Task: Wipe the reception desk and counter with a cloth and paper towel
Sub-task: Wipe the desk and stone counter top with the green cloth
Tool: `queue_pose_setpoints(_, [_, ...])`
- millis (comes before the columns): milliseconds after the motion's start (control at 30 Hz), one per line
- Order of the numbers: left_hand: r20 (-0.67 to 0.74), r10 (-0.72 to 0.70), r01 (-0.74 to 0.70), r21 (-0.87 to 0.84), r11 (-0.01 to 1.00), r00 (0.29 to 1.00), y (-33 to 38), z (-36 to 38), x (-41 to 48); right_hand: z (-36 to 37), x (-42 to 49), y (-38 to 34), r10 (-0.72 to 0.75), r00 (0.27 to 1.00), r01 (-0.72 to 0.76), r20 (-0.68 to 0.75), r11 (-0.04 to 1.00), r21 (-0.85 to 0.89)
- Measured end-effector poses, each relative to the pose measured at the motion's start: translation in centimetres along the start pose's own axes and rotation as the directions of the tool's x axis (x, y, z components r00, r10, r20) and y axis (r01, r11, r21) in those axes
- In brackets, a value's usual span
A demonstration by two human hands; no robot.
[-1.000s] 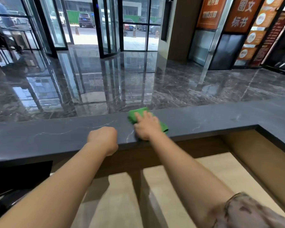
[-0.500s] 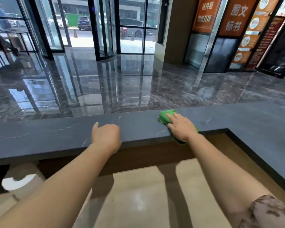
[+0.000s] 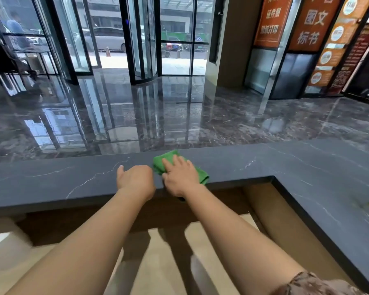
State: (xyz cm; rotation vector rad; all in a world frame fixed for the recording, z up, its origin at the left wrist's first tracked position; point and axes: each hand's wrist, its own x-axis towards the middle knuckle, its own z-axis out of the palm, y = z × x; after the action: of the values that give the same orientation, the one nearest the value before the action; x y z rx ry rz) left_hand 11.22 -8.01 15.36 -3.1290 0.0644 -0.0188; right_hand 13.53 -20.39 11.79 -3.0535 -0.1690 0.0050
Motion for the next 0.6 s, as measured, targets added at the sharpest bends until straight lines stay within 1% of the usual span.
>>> queue_pose_setpoints(33, [0.014, -0.01, 0.01, 0.013, 1.0, 1.0, 0.2, -0.2, 0.0, -0.1, 0.0, -0.9, -0.058, 0.998, 0.058, 0.013, 0.998, 0.006])
queue_pose_setpoints(100, [0.041, -0.024, 0.023, 0.036, 0.999, 0.999, 0.5, -0.5, 0.2, -0.4, 0.3, -0.2, -0.14, 0.99, 0.14, 0.027, 0.99, 0.012])
queue_pose_setpoints(167, [0.076, -0.034, 0.032, 0.032, 0.999, 0.997, 0.6, -0.7, 0.4, -0.9, 0.1, 2.9, -0.163, 0.986, 0.162, 0.031, 0.986, 0.028])
queue_pose_setpoints(200, [0.089, -0.037, 0.034, 0.027, 0.999, 0.995, 0.8, -0.8, 0.5, -1.2, 0.0, 5.1, -0.14, 0.99, 0.139, 0.023, 0.99, 0.033])
queue_pose_setpoints(233, [0.098, -0.037, 0.035, 0.026, 0.999, 0.994, 0.9, -0.9, 0.4, -1.4, -0.2, 7.7, -0.091, 0.996, 0.091, 0.007, 0.995, 0.037])
queue_pose_setpoints(300, [0.091, -0.03, 0.027, 0.034, 0.999, 0.995, 1.1, -0.9, 0.1, -1.7, -0.5, 13.5, 0.076, 0.997, -0.075, -0.024, 0.997, 0.027])
queue_pose_setpoints(400, [0.062, -0.019, 0.019, 0.009, 1.0, 0.998, 0.9, -0.6, -0.1, -2.2, -1.3, 19.7, 0.329, 0.944, -0.329, -0.005, 0.944, 0.015])
queue_pose_setpoints(467, [0.051, -0.017, 0.018, -0.013, 1.0, 0.999, 0.7, -0.4, -0.2, -2.3, -0.9, 19.7, 0.442, 0.897, -0.442, 0.007, 0.897, 0.02])
queue_pose_setpoints(533, [0.055, -0.01, 0.011, -0.019, 1.0, 0.998, 0.7, -0.4, -0.4, -2.0, 0.0, 16.8, 0.5, 0.866, -0.5, 0.019, 0.865, 0.037])
queue_pose_setpoints(567, [0.056, -0.006, 0.007, -0.019, 1.0, 0.998, 0.9, -0.5, -0.4, -1.8, 0.6, 14.7, 0.479, 0.878, -0.479, 0.013, 0.877, 0.037])
queue_pose_setpoints(600, [0.057, -0.001, 0.002, -0.017, 1.0, 0.998, 1.2, -0.6, -0.5, -1.4, 1.2, 12.2, 0.419, 0.908, -0.418, 0.001, 0.908, 0.035])
